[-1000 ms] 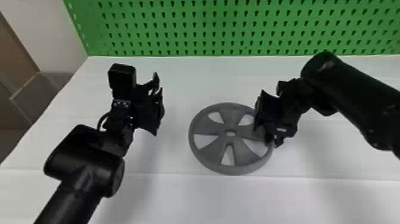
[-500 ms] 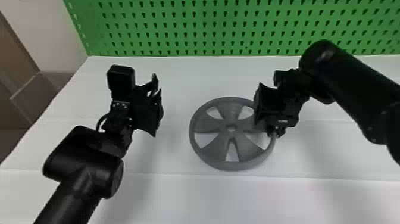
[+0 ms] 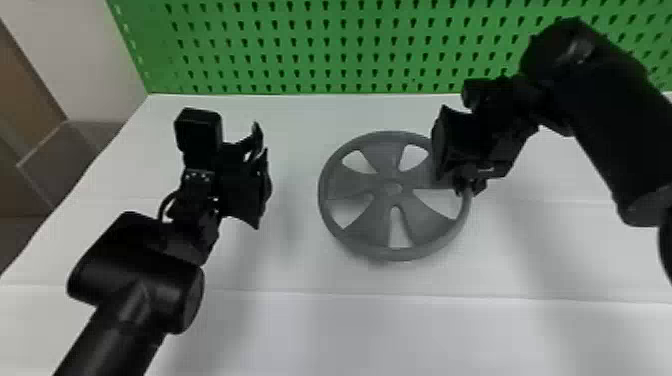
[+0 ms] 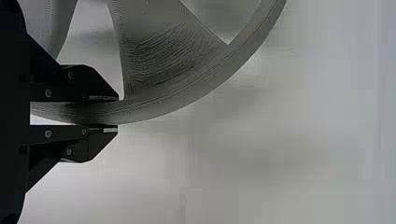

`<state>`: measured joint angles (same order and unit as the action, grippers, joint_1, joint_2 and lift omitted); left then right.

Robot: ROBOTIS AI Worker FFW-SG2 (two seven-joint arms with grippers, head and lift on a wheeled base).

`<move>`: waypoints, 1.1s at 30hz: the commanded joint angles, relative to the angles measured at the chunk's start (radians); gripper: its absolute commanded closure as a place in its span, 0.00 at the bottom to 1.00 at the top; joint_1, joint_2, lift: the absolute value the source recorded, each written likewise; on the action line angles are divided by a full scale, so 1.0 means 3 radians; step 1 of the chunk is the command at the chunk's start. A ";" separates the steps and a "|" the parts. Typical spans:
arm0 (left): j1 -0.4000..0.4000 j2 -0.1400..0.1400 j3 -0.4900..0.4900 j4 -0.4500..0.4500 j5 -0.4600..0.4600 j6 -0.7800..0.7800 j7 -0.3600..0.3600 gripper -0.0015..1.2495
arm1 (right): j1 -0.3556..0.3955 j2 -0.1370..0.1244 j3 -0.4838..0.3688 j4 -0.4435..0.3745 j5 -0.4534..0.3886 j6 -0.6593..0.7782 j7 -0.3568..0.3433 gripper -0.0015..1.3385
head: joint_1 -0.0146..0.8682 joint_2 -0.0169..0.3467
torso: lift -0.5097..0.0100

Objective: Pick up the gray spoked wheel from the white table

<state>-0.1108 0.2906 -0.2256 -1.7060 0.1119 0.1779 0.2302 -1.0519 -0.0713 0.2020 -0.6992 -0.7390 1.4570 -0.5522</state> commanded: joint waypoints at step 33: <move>0.0129 -0.0008 0.0195 -0.0168 0.0143 0.0000 0.0005 0.34 | 0.1482 -0.0090 -0.0591 -0.2685 0.1303 -0.1349 0.1467 0.90 | 0.90 0.33 | 0.81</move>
<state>-0.0732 0.2883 -0.1693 -1.7546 0.1490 0.1779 0.2313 -0.6495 -0.0977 0.0250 -1.4818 -0.4245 1.1373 -0.1637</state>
